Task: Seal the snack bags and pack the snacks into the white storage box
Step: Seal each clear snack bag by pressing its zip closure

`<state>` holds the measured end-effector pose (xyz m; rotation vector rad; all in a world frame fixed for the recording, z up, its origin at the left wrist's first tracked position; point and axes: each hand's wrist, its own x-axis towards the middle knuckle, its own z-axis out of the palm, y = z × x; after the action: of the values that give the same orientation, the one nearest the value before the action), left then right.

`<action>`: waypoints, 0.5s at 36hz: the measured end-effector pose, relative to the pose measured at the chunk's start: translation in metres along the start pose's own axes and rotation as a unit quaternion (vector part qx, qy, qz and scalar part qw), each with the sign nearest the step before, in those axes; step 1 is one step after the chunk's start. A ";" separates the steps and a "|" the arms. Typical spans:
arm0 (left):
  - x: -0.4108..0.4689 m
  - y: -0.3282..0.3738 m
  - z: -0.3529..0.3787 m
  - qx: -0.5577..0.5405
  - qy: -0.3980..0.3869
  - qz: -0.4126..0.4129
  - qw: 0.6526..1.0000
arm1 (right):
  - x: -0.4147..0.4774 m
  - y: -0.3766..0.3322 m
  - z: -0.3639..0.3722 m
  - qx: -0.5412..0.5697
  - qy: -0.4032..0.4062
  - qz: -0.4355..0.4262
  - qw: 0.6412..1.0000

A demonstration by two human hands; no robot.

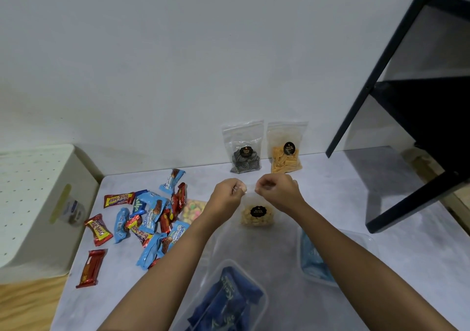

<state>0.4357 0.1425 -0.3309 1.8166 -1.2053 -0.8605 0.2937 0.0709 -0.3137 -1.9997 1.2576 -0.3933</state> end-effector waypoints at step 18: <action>-0.003 0.000 -0.003 0.005 -0.010 0.041 0.999 | -0.006 -0.007 -0.003 -0.121 0.006 -0.066 0.990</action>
<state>0.4379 0.1461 -0.3294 1.7584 -1.2901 -0.8297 0.2941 0.0767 -0.3058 -2.2984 1.2323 -0.3288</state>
